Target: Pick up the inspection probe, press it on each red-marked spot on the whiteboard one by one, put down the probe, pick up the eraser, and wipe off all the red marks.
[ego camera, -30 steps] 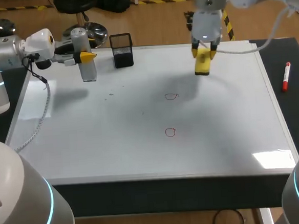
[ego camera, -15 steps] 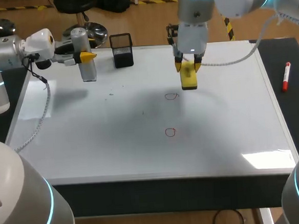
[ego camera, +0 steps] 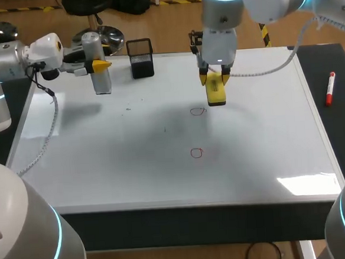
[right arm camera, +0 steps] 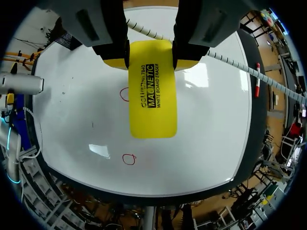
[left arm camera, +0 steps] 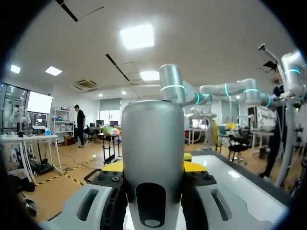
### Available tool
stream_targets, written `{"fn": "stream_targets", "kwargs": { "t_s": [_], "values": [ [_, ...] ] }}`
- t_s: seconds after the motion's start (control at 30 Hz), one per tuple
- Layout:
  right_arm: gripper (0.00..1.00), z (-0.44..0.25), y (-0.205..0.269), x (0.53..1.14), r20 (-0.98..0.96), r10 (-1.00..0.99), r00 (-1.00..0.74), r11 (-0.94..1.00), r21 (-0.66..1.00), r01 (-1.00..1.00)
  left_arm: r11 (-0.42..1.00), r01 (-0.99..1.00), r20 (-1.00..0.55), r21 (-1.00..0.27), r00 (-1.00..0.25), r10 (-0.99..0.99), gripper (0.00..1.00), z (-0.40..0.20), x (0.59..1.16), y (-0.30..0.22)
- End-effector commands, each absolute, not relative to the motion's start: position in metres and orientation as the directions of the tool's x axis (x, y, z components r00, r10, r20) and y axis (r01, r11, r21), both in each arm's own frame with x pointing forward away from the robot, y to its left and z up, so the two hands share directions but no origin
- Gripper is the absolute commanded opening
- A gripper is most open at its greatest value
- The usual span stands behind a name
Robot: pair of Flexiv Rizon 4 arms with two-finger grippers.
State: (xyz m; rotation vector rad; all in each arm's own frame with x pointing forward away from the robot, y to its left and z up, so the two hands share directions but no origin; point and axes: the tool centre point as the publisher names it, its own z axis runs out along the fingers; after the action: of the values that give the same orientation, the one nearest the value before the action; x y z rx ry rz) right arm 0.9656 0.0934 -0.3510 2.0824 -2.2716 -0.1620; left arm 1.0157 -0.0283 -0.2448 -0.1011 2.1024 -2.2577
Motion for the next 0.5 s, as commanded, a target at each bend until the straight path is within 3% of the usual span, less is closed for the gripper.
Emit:
{"fn": "stream_targets", "kwargs": {
  "t_s": [0.03,0.5],
  "values": [
    [0.00,-0.350,0.093,0.967,-0.026,-0.996,-0.086,0.083,0.115,-0.990,-0.069,-0.003,0.009,-0.998,-0.996,-0.090,0.00,-0.243,1.014,-0.029],
    [0.00,-0.372,0.121,0.944,-0.008,-1.000,-0.001,0.000,0.137,-0.991,-0.069,-0.003,0.009,-0.998,-0.996,-0.090,0.00,-0.243,1.014,-0.029]
  ]
}}
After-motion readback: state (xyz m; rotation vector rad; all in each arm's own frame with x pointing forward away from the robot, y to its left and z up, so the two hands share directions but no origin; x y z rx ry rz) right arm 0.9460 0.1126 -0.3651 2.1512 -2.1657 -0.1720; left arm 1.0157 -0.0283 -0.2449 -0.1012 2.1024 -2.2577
